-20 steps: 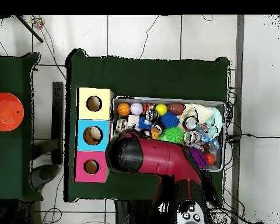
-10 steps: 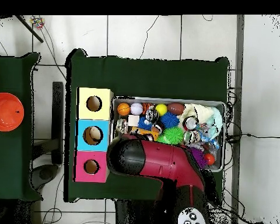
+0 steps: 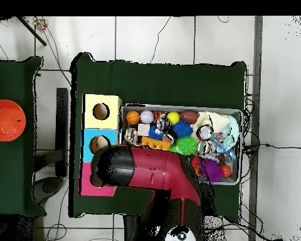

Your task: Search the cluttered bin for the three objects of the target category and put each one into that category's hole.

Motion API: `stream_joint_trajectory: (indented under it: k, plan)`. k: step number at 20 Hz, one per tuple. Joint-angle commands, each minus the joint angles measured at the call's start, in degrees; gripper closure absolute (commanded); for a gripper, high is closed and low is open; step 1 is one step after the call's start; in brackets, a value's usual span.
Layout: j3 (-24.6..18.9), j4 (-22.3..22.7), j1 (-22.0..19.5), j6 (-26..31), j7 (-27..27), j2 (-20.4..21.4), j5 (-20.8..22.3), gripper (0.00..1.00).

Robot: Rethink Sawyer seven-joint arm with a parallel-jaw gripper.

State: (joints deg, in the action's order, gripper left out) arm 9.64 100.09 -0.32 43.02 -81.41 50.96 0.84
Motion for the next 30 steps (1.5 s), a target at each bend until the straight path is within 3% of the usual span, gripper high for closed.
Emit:
stream_joint_trajectory:
  k: [1, 18, 25, 30]
  plan:
    - [0.7, -7.0, 3.1, 9.2, -19.4, -3.5, -2.1, 1.00]
    - [1.3, -11.3, 6.6, 5.7, -27.1, -8.6, -3.3, 1.00]
    - [2.8, -13.8, 9.4, 9.0, -30.9, -11.2, -3.0, 1.00]
    - [2.1, -13.6, 10.3, 10.1, -32.9, -11.4, -5.0, 1.00]
